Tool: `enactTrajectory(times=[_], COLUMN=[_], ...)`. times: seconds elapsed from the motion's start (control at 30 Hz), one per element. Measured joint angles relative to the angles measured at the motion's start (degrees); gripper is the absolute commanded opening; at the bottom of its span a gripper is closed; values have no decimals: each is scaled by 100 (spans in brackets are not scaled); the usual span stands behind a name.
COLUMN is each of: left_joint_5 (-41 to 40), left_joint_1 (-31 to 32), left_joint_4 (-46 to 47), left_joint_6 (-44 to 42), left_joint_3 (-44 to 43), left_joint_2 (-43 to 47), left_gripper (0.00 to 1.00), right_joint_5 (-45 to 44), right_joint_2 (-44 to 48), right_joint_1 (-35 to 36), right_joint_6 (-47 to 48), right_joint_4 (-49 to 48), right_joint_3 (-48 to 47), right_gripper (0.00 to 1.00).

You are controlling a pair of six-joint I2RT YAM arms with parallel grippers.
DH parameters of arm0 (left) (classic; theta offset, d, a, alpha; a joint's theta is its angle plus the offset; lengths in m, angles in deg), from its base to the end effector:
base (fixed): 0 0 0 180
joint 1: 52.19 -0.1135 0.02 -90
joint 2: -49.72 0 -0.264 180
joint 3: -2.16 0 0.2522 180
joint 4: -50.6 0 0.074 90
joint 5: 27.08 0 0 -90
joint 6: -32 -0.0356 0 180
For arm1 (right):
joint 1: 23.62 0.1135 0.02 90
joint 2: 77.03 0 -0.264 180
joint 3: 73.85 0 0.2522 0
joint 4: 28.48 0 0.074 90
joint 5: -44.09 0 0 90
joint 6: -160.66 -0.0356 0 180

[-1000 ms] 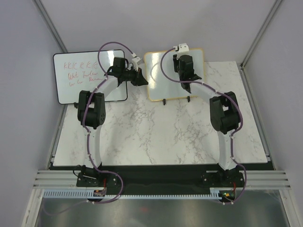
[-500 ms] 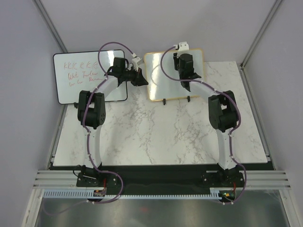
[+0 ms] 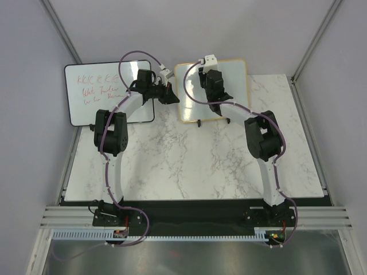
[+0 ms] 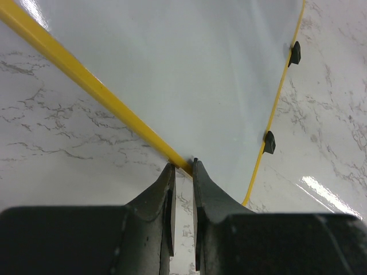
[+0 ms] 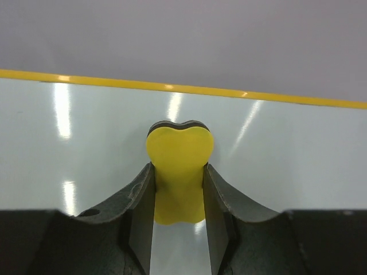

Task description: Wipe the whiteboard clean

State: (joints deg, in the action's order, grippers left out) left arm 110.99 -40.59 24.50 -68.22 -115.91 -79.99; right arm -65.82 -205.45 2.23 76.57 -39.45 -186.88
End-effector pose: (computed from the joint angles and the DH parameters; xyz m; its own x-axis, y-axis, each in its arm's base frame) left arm 0.4972 -0.1291 0.2059 -0.4640 0.2163 -0.8590 0.8058 0.5059 -0.3078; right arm 0.4862 0.2221 0.2451 -0.0582 -0.1358 -0.9890 -0.1110 0.9854 -0.1288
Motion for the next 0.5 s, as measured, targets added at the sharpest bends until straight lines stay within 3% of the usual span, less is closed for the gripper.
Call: enactTrajectory(times=[0.27,0.5], left_joint_5=[-9,-7], left_joint_1=[2,0], left_joint_4=[13,-4], left_joint_6=[0,-2], left_joint_3=[0,0], left_joint_2=[0,0], left_gripper=[2,2], right_joint_5=[-466,-551], right_joint_2=[68,68], right_joint_1=[-627,-544], right_joint_6=[-81,-7], right_joint_4=[-205,-245], right_joint_3=[313,299], right_gripper=[0,0])
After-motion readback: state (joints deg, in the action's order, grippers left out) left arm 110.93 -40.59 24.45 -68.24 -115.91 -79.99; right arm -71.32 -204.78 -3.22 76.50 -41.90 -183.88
